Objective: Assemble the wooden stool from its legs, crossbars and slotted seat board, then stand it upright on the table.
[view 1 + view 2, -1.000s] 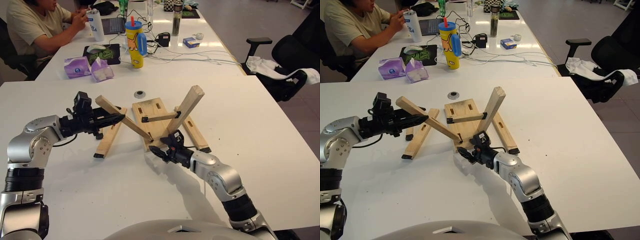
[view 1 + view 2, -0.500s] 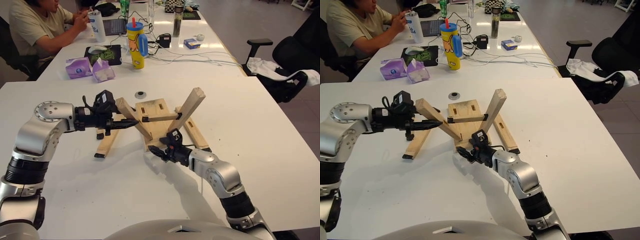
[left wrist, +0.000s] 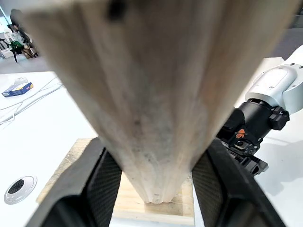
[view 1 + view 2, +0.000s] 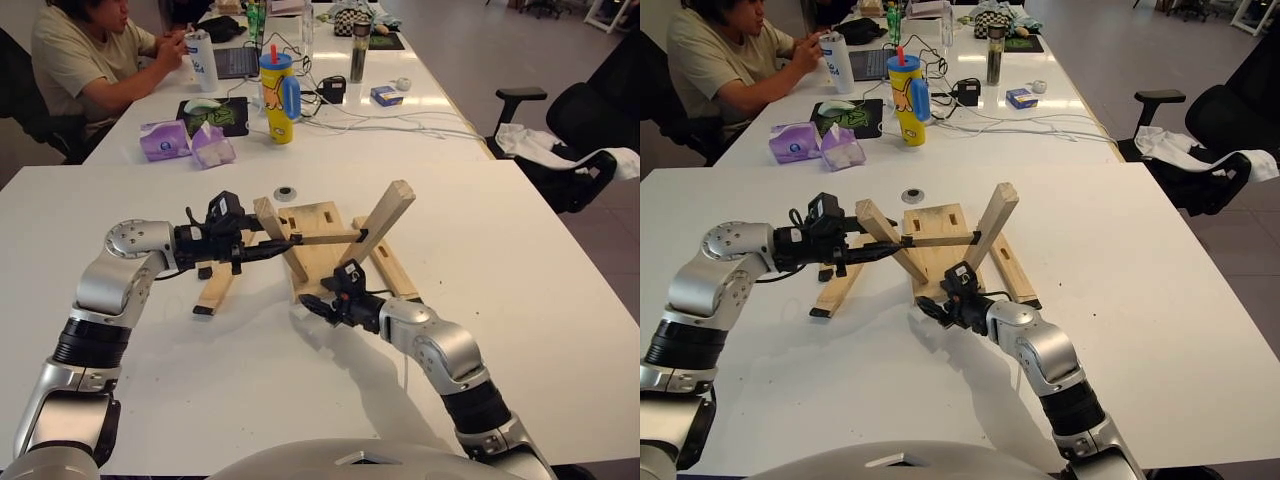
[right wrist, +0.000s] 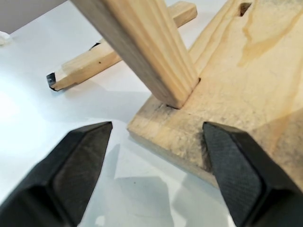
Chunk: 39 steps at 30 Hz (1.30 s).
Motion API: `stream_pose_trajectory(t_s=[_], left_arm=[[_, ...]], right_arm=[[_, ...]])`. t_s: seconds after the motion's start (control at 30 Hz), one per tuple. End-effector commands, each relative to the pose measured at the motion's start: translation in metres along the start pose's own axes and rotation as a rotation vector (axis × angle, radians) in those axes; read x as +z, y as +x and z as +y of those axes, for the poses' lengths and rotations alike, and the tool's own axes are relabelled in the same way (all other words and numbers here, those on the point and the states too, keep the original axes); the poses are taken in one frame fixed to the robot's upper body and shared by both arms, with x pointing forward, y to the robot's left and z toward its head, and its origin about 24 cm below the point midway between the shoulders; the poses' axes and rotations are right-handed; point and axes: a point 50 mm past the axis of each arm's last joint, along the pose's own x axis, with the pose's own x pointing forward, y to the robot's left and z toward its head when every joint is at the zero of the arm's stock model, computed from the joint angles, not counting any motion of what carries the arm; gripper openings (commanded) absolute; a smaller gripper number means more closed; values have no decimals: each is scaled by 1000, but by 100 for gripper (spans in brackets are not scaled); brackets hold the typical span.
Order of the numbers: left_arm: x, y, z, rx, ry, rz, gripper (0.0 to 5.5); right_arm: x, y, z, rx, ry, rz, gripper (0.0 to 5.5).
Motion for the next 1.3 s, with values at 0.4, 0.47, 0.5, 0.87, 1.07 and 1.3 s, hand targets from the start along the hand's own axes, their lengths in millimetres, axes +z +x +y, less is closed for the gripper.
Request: stream_pose_trajectory(t_s=[0.4, 0.47, 0.5, 0.87, 1.07, 1.3], left_arm=[[-66, 4, -15, -4, -233, 233, 203], [-65, 7, -14, -12, -231, 232, 203], [-65, 8, -14, -17, -230, 231, 203], [-60, 13, -9, 9, -214, 173, 203], [-47, 8, -2, 27, -159, 96, 203], [-40, 1, 4, 29, -123, 75, 203]], right_arm=[[134, -37, 41, -107, -332, -742, 92], [106, -8, 22, -236, -346, -567, 63], [74, 11, 6, -296, -301, -380, 49], [17, 25, -2, -238, -314, -200, 3], [58, -34, 24, -1, -229, -580, 3], [5, -20, -6, -75, -137, -352, 3]])
